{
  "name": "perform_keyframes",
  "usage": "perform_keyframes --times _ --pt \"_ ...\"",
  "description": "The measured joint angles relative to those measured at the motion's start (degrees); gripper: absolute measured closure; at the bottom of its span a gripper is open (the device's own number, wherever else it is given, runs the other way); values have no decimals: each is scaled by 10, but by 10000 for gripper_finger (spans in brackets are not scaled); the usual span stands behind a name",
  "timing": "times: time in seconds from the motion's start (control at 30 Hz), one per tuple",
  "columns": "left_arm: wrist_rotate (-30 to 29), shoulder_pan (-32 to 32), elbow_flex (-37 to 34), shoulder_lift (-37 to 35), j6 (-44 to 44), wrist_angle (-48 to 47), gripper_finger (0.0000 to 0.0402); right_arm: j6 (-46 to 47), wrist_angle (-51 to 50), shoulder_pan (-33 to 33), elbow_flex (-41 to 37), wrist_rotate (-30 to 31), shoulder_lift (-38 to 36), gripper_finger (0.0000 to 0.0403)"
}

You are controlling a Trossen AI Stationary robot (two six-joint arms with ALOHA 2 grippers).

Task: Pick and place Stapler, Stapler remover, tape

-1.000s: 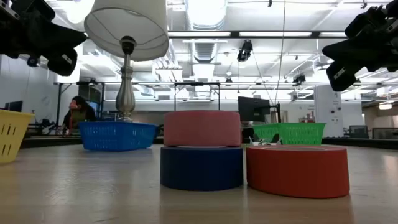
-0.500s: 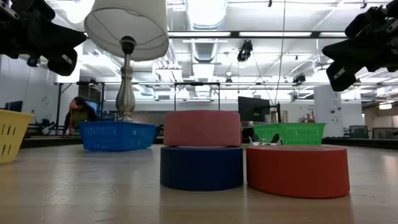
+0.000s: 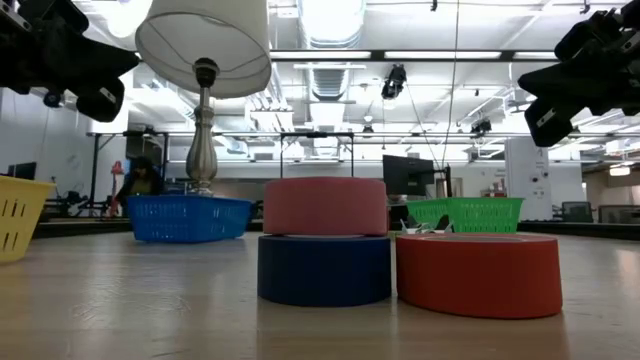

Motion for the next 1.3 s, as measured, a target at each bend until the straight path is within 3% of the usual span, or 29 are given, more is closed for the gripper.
perform_keyframes --times 0.2,0.33,0.4,0.5,0.6,0.67,0.8,0.93,1.13,1.23,1.3 --pt "0 0 0 0 0 0 376 0 8 0 0 2 0 394" --pt "0 0 0 0 0 0 376 11 76 0 0 40 -1 394" --pt "0 0 0 0 0 0 376 91 148 0 0 53 1 394" --pt "0 0 0 0 0 0 376 288 246 0 1 171 4 394" --pt "0 0 0 0 0 0 376 445 250 0 0 274 8 394" --pt "0 0 0 0 0 -1 376 485 255 0 0 290 18 394" --pt "0 0 0 0 0 -1 376 420 235 0 26 248 72 394" --pt "0 0 0 1 0 -1 376 339 169 -13 107 222 138 394" --pt "0 0 0 2 0 -3 376 205 -86 -42 280 218 260 394" --pt "0 0 0 2 0 -4 376 113 -124 -59 365 158 326 394" --pt "0 0 0 2 0 -4 376 106 -154 -78 421 112 375 394"
